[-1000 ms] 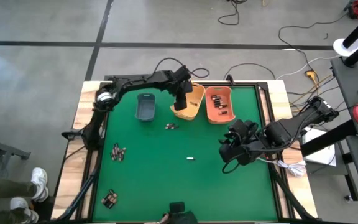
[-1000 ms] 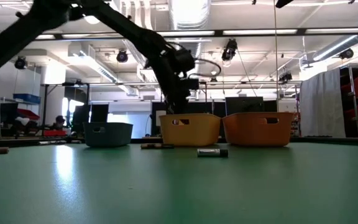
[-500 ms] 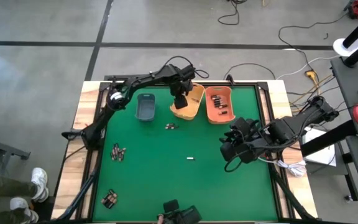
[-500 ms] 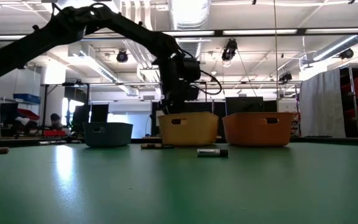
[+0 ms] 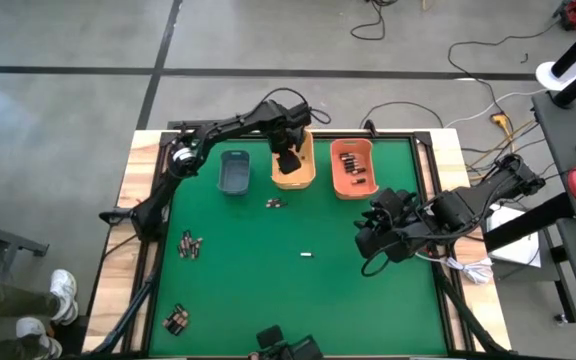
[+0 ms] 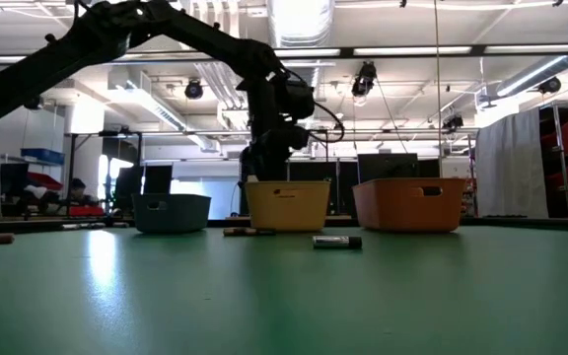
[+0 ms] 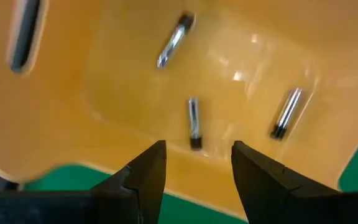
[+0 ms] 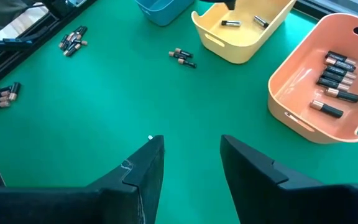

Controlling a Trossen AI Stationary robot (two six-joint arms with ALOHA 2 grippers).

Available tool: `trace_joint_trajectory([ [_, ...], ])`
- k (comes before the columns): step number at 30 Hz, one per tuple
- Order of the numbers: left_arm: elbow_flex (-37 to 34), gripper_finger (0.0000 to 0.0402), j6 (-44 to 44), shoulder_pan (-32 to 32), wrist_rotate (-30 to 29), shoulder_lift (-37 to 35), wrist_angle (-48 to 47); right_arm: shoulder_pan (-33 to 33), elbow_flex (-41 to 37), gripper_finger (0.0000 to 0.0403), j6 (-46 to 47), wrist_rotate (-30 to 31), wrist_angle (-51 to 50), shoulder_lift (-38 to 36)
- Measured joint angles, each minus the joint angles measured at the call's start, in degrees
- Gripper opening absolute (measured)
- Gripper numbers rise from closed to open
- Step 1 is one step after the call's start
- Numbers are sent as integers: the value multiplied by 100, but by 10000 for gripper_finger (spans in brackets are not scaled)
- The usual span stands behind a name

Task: Sort batteries
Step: Put the silver battery into the yellow bin

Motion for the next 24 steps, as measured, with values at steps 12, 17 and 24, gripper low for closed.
trace_joint_trajectory([
  [12,-69,159,-78,-524,678,-98,-57,0,0,166,-179,157,-69,0],
  [17,-103,157,25,-804,687,-98,-181,0,0,174,-179,155,-196,0],
  [24,-96,156,59,-920,689,-190,-370,0,-2,181,-187,154,-277,0],
])
